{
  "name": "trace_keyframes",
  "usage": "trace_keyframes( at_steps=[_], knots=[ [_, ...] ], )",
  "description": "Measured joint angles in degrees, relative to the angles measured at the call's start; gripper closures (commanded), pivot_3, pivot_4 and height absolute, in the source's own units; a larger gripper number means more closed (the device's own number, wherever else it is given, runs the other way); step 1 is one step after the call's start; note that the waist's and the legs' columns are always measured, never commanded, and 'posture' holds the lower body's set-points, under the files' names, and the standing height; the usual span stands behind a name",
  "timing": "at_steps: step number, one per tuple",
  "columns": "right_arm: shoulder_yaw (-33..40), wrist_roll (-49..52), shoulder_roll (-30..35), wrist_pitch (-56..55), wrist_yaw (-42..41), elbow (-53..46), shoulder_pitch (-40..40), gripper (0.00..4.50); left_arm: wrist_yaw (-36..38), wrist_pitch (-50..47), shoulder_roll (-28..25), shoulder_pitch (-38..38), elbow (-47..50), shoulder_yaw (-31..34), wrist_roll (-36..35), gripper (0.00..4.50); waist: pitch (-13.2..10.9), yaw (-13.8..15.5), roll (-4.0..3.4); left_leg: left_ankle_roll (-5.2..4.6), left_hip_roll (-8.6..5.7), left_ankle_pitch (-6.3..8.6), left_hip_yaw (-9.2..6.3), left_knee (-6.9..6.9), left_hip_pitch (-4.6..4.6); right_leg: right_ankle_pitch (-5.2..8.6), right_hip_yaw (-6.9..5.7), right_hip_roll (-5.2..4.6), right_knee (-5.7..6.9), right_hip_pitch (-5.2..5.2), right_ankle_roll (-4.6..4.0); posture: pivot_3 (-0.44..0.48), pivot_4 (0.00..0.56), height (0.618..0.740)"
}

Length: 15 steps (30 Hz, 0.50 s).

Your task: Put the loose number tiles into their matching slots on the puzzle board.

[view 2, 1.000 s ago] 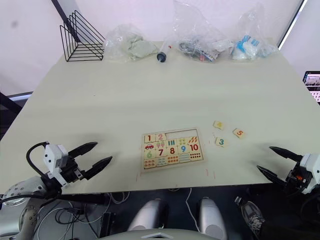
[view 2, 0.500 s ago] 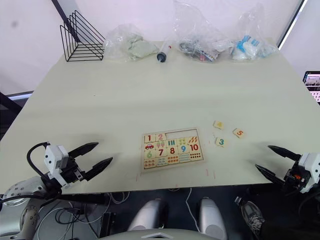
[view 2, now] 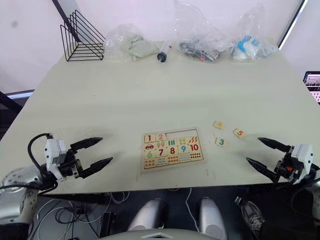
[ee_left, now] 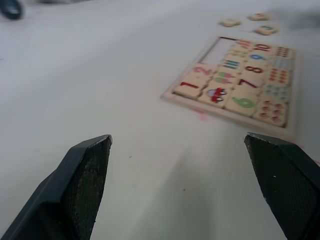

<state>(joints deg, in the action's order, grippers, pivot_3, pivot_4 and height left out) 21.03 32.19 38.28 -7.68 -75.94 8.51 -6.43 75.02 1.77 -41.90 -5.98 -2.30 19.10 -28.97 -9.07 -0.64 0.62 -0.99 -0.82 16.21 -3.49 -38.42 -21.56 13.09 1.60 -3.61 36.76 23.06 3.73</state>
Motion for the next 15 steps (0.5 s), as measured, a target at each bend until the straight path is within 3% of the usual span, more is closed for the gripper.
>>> trace_keyframes(
  at_steps=[8, 15],
  knots=[
    [-5.29, -3.62, 2.52, 1.43, -0.19, -0.92, 5.25, 0.0, 13.23, 0.34, -3.57, 8.79, -5.7, -4.23, -1.72, 0.03, -0.01, -0.07, -0.01, 0.0, -0.01, 0.0, 0.08, 0.0, -0.01, -0.01, -0.01, 0.02, 0.0, 0.01, 0.02, 0.0, 0.15, 0.74],
    [-11.41, -9.8, 4.64, 3.99, 1.83, -0.32, 10.18, 0.0, 15.45, 2.29, -5.43, 12.46, -9.77, -7.77, -2.21, 0.03, -0.02, -0.09, -0.01, 0.0, -0.01, 0.0, 0.02, 0.01, -0.04, -0.01, -0.03, 0.03, 0.0, 0.02, 0.02, 0.0, 0.15, 0.74]
  ],
)
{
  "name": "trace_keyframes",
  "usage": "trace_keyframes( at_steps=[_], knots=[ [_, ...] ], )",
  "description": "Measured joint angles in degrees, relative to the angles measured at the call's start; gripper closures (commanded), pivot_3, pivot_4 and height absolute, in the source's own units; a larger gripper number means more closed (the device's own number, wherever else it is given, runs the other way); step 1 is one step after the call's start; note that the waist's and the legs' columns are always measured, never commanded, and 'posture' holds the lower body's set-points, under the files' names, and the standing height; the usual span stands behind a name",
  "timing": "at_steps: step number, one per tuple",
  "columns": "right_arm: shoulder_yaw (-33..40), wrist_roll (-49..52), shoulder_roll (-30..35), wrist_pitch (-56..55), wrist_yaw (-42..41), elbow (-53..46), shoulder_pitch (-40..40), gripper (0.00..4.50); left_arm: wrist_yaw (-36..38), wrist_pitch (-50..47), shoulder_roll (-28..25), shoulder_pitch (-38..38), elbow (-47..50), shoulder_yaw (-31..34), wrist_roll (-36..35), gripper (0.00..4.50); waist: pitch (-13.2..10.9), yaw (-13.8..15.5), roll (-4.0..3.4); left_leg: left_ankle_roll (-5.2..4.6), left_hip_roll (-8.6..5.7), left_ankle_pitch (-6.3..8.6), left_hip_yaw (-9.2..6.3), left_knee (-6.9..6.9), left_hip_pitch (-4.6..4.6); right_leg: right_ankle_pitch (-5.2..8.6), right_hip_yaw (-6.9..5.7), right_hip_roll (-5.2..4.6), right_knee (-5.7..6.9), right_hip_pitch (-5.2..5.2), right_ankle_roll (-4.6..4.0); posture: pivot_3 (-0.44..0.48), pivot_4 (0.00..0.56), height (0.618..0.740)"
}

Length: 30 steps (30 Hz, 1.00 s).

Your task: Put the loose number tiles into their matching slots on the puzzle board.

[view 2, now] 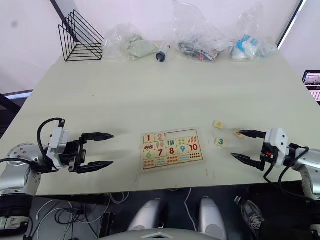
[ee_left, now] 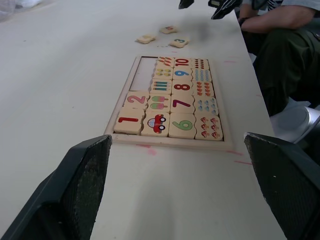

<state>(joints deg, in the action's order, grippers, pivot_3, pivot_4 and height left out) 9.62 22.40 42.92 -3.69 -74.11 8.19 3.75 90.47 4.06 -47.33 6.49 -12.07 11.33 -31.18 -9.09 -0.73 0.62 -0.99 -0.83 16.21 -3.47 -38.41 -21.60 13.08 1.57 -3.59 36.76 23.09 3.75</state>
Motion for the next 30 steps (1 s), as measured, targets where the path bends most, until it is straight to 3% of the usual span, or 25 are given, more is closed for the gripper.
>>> trace_keyframes(
  at_steps=[12, 25, 30],
  knots=[
    [-8.95, -9.17, 2.07, 13.01, 9.95, -7.84, 4.65, 0.0, 0.08, 3.01, -1.45, -0.41, -0.7, -3.21, -2.79, 0.03, -0.02, -0.04, -0.02, 0.0, 0.0, 0.0, -0.08, 0.0, -0.06, 0.0, 0.01, 0.0, 0.01, 0.1, 0.0, 0.0, 0.15, 0.74],
    [-11.89, -12.45, 2.71, 19.49, 12.13, -8.45, 8.05, 0.0, 0.12, 4.21, -1.92, -0.37, -2.09, -4.34, -2.86, 0.03, -0.01, -0.07, 0.02, 0.0, 0.0, 0.0, -0.07, -0.01, -0.09, 0.0, -0.02, 0.0, 0.0, 0.1, 0.0, 0.0, 0.15, 0.74],
    [-12.37, -11.2, 2.7, 21.12, 10.84, -8.41, 7.98, 1.81, 0.14, 4.3, -1.97, -0.33, -2.11, -4.77, -2.89, 0.0, 0.01, -0.06, 0.05, 0.0, 0.0, 0.0, -0.08, -0.01, -0.09, 0.0, -0.02, 0.0, 0.0, 0.09, 0.0, 0.0, 0.15, 0.74]
  ],
)
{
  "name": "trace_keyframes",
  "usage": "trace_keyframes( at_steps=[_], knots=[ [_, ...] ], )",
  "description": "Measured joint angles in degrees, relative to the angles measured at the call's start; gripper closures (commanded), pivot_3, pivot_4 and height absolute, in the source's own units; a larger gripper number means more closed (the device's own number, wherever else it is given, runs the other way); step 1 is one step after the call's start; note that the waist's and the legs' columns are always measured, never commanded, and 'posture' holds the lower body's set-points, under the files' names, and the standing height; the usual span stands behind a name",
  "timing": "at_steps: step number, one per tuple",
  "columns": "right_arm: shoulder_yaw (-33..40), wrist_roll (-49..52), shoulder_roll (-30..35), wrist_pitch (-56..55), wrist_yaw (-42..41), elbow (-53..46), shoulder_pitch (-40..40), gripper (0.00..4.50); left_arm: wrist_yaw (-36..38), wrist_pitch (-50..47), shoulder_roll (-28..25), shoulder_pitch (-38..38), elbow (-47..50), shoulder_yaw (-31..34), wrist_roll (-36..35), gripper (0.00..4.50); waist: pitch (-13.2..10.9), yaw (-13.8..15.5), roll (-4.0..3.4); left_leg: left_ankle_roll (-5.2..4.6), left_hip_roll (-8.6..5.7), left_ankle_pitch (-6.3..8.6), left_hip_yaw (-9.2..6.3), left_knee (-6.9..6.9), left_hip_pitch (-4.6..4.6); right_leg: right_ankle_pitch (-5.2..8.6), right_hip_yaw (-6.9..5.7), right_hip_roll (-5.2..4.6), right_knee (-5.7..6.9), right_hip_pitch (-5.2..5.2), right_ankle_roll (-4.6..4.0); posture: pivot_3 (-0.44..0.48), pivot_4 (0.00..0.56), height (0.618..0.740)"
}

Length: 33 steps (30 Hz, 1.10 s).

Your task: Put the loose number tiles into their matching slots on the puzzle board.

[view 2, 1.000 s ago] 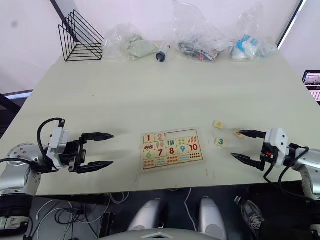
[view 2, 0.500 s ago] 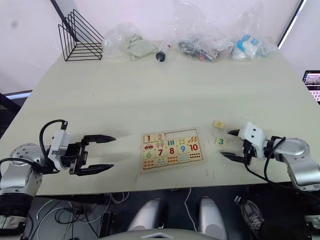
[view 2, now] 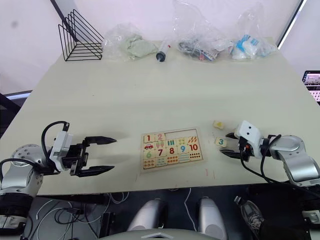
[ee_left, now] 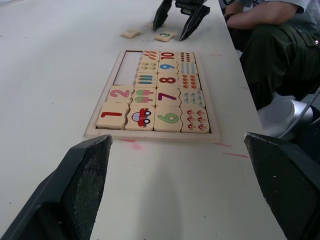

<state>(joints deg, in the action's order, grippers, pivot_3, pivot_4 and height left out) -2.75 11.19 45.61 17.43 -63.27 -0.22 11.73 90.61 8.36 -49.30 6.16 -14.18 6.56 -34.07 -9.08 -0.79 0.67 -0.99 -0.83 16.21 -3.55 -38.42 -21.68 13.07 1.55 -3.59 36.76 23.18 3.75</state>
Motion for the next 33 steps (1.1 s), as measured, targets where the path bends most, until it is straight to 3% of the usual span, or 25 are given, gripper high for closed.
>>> trace_keyframes(
  at_steps=[1, 4, 5, 19, 26, 33],
  knots=[
    [-0.2, 0.0, 0.0, -0.06, -0.15, 0.0, 0.01, 2.1, 0.0, 0.0, -0.04, 0.01, 0.0, -0.03, -0.01, 0.0, 0.01, 0.0, 0.02, 0.0, 0.0, 0.0, 0.0, 0.0, 0.0, 0.0, 0.0, 0.0, 0.0, 0.0, 0.0, 0.0, 0.15, 0.74],
    [-0.67, 0.05, 0.0, -0.32, -0.45, 0.02, 0.41, 3.52, 0.01, 0.01, -0.15, 0.05, -0.03, -0.19, -0.01, 0.0, 0.02, -0.01, 0.04, 0.0, 0.0, 0.0, 0.0, 0.0, 0.01, 0.0, 0.01, 0.0, 0.0, 0.0, 0.0, 0.0, 0.15, 0.74],
    [-0.82, 0.02, -0.01, -0.25, -0.45, 0.23, 0.69, 3.62, 0.01, 0.02, -0.19, 0.15, -0.04, -0.33, -0.01, 0.0, 0.03, -0.01, 0.05, 0.0, 0.0, 0.0, -0.01, 0.0, 0.01, 0.0, 0.01, 0.0, 0.0, 0.0, 0.0, 0.0, 0.15, 0.74],
    [-2.01, -0.89, 0.79, 1.68, -0.22, -1.66, 2.33, 3.62, 0.04, 0.04, -0.48, 0.14, -0.07, -0.34, -0.01, 0.0, -0.03, -0.02, -0.01, 0.0, 0.0, 0.0, -0.01, 0.0, -0.01, 0.0, 0.01, 0.0, 0.0, 0.02, 0.0, 0.0, 0.15, 0.74],
    [-7.67, -1.63, 2.85, 13.91, -1.66, -10.7, 10.55, 3.62, 0.05, -0.1, 0.39, -0.36, 0.32, -0.14, 0.02, 0.0, -0.06, -0.11, -0.05, 0.0, 0.01, 0.0, -0.01, 0.01, -0.13, 0.0, 0.02, 0.0, 0.01, 0.17, 0.0, 0.0, 0.15, 0.74],
    [-15.67, -2.34, 1.6, 22.34, -3.47, -12.83, 21.57, 3.62, -1.17, -3.2, 0.9, -1.97, 3.68, 3.11, -0.98, 0.0, -0.07, -0.09, -0.05, 0.0, 0.01, 0.0, -0.03, 0.02, -0.18, 0.0, 0.01, -0.03, 0.0, 0.22, 0.0, 0.0, 0.15, 0.74]
  ],
)
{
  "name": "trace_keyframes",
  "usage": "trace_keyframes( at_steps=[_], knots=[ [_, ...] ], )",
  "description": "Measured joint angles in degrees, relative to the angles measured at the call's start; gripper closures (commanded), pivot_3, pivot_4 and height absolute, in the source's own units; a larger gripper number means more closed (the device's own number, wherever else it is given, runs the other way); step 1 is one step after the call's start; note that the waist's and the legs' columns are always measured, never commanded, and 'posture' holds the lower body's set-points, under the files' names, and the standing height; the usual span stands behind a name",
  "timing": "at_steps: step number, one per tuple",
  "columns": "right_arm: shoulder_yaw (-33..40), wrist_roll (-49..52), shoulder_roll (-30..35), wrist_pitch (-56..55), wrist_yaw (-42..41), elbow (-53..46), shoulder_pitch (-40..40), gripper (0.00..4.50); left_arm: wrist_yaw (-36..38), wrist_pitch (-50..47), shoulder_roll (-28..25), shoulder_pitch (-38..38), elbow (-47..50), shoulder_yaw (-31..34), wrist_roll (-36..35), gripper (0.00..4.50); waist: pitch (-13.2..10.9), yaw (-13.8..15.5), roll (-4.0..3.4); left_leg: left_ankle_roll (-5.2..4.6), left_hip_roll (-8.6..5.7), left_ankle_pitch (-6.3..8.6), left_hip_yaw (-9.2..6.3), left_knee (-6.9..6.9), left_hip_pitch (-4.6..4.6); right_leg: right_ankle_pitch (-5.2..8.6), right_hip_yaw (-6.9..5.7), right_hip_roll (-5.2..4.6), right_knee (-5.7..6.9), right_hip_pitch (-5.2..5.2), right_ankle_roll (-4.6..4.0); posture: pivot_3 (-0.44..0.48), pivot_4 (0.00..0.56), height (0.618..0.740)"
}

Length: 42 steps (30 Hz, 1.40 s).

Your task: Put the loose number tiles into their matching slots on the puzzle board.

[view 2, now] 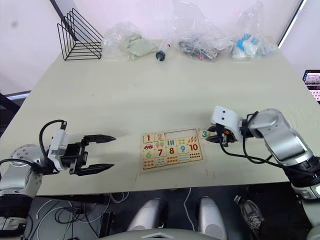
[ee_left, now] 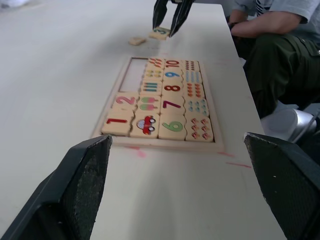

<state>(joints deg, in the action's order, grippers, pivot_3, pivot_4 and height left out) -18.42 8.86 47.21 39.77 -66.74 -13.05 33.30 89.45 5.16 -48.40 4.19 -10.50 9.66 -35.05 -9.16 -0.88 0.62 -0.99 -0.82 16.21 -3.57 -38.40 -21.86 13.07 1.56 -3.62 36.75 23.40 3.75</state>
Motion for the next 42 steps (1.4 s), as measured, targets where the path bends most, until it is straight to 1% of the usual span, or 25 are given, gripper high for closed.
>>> trace_keyframes(
  at_steps=[3, 5, 13, 17, 22, 23, 29, 35, 42],
  knots=[
    [-4.21, -1.5, -2.32, 2.67, -0.27, 0.59, 5.35, 3.62, -0.56, -0.45, 0.99, -3.26, 1.81, 1.1, 0.02, 0.0, -0.02, -0.44, 0.0, 0.0, 0.01, 0.0, 0.07, 0.03, -0.02, 0.0, 0.04, -0.02, 0.01, 0.08, 0.0, 0.0, 0.15, 0.74],
    [-7.24, -2.68, -5.52, 4.55, 0.24, 0.81, 10.07, 3.62, -1.34, -1.01, 1.73, -4.19, 3.21, 1.4, 0.01, 0.0, -0.02, -0.6, 0.0, 0.01, 0.03, 0.0, -0.02, 0.04, -0.02, 0.0, -0.05, 0.0, 0.02, 0.09, -0.02, 0.0, 0.15, 0.74],
    [-14.83, -4.92, -10.93, 8.49, -0.09, 3.27, 17.16, 3.62, -2.39, -1.64, 2.24, -4.9, 4.43, 3.39, 0.0, 0.0, -0.03, -0.09, 0.0, 0.01, -0.01, 0.0, -0.04, 0.05, -0.06, -0.02, -0.09, -0.06, -0.01, 0.08, -0.02, 0.0, 0.15, 0.74],
    [-19.25, -6.82, -14.12, 12.77, -0.05, 6.44, 22.42, 3.62, -2.43, -1.98, 3.91, -5.09, 5.09, 3.39, -0.05, 0.0, -0.01, -0.21, 0.01, 0.02, -0.01, 0.0, -0.06, 0.08, -0.04, -0.03, -0.16, -0.05, 0.0, 0.11, -0.06, 0.0, 0.15, 0.74],
    [-22.29, -7.83, -16.16, 15.13, -0.25, 8.9, 24.77, 3.62, -2.41, -2.01, 4.29, -5.44, 5.29, 3.4, -0.02, 0.0, -0.01, -0.22, 0.02, 0.02, -0.01, 0.0, -0.06, 0.08, -0.06, -0.05, -0.2, -0.06, 0.0, 0.19, -0.08, 0.0, 0.15, 0.74],
    [-24.05, -8.57, -17.33, 16.13, -0.24, 10.66, 26.07, 3.62, -2.37, -1.89, 4.41, -5.61, 5.22, 3.42, 0.02, 0.0, -0.01, -0.24, 0.02, 0.02, -0.02, 0.0, -0.05, 0.08, -0.06, -0.06, -0.21, -0.07, 0.0, 0.22, -0.09, 0.0, 0.15, 0.74],
    [-27.74, -10.71, -18.62, 16.01, -0.7, 15.16, 29.31, 3.62, -2.36, -1.04, 4.47, -5.49, 4.63, 3.42, 0.16, 0.0, -0.02, -0.29, 0.01, 0.02, -0.03, 0.0, -0.06, 0.09, -0.06, -0.07, -0.25, -0.06, 0.0, 0.23, -0.12, 0.0, 0.15, 0.74],
    [-28.44, -11.23, -20.69, 15.58, -1.46, 16.77, 29.66, 3.62, -3.54, -1.63, 5.51, -5.17, 4.63, 3.42, 0.06, 0.0, -0.02, -0.39, 0.01, 0.03, -0.04, 0.0, -0.05, 0.1, -0.06, -0.08, -0.28, -0.06, 0.0, 0.26, -0.12, 0.0, 0.15, 0.74],
    [-28.75, -12.16, -22.03, 13.71, -1.85, 18.0, 29.67, 3.62, -3.59, -1.92, 5.52, -4.92, 4.64, 3.42, 0.09, 0.0, -0.02, -0.54, 0.01, 0.03, -0.04, 0.0, -0.05, 0.1, -0.06, -0.09, -0.29, -0.06, 0.0, 0.26, -0.13, 0.0, 0.15, 0.74]
  ],
)
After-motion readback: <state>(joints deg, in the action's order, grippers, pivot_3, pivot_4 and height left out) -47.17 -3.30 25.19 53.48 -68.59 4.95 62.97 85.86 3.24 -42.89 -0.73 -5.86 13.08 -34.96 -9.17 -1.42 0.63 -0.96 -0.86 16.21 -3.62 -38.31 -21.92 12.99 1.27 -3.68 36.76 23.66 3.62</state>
